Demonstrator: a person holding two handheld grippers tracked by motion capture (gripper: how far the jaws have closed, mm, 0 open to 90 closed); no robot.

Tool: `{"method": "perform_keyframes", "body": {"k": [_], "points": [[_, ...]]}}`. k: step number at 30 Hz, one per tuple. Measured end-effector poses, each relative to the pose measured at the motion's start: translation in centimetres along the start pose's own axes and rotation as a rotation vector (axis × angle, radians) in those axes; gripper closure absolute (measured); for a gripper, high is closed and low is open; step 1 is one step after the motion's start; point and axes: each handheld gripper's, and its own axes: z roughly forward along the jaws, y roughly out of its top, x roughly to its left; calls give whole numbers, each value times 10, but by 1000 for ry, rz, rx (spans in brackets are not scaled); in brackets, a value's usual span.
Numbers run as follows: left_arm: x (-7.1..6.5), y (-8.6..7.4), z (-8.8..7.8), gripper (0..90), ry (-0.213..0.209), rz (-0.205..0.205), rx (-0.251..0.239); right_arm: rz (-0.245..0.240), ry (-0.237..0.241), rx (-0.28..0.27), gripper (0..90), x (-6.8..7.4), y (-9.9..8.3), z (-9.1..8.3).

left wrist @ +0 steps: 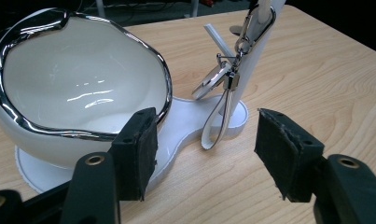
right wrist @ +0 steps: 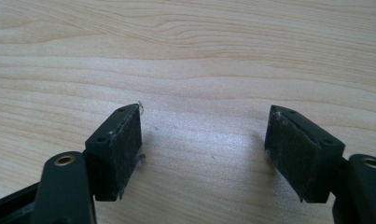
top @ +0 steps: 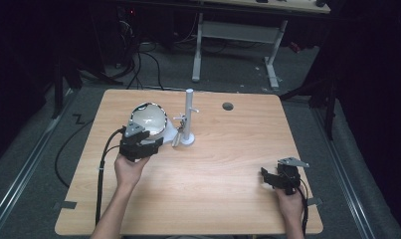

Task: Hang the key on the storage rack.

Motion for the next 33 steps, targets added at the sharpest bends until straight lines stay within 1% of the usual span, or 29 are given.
{"method": "perform_keyframes", "body": {"k": [16,17,19,24,27,33], "points": [[-1,1,-11,393,-2,1,-7,0,0,0,276,0,0,0],[-1,0,-14,396,1,-2,-22,0,0,0,276,0,0,0],[-1,-2,-17,396,3,-5,-30,-1,1,0,276,0,0,0],[1,-5,-22,397,10,-8,-30,-1,1,0,275,0,0,0],[4,-7,-27,397,15,-22,-38,-1,1,0,275,0,0,0],[6,-11,-33,397,17,-32,-40,-1,1,0,275,0,0,0]]}}
